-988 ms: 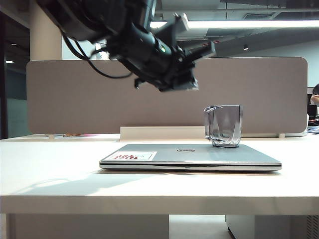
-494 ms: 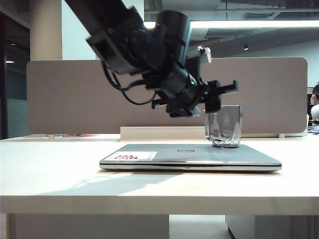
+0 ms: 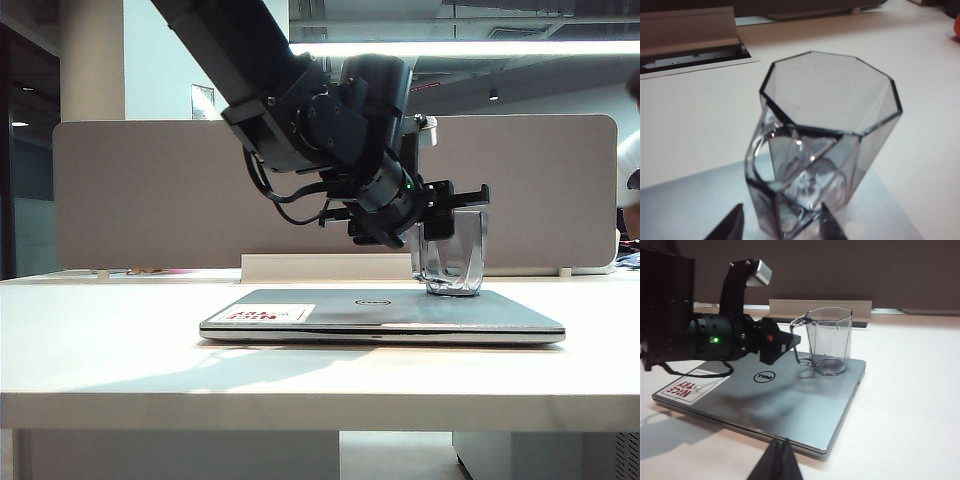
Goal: Pick up the water cup and place it on the left side of the laptop.
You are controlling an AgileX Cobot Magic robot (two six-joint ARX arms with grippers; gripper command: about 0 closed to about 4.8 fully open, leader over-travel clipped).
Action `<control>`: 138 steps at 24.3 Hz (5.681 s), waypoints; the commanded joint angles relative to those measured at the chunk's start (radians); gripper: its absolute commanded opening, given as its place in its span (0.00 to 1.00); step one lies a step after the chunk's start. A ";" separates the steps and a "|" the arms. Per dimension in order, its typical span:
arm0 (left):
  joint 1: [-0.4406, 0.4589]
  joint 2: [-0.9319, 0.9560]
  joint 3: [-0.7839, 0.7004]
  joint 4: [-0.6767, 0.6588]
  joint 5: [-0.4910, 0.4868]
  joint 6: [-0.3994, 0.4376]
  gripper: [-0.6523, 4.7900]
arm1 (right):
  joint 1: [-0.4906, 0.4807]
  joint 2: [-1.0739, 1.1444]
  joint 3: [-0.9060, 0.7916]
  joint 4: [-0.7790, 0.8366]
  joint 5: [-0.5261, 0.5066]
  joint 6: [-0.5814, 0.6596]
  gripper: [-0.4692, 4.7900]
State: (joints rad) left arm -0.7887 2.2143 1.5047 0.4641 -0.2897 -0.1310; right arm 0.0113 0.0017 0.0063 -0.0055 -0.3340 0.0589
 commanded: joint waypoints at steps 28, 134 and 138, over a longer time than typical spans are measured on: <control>0.079 0.052 0.043 0.070 0.002 0.000 0.46 | 0.000 -0.002 -0.004 0.008 -0.009 0.001 0.08; 0.516 -0.620 -0.883 0.196 0.092 0.045 0.11 | 0.000 -0.002 -0.004 -0.054 -0.002 0.000 0.08; 0.516 -0.586 -0.883 0.243 0.092 0.045 0.11 | 0.000 -0.002 -0.004 -0.054 -0.002 0.000 0.08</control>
State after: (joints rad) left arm -0.2745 1.6249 0.6159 0.6613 -0.2005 -0.0830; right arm 0.0113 0.0017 0.0063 -0.0696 -0.3344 0.0589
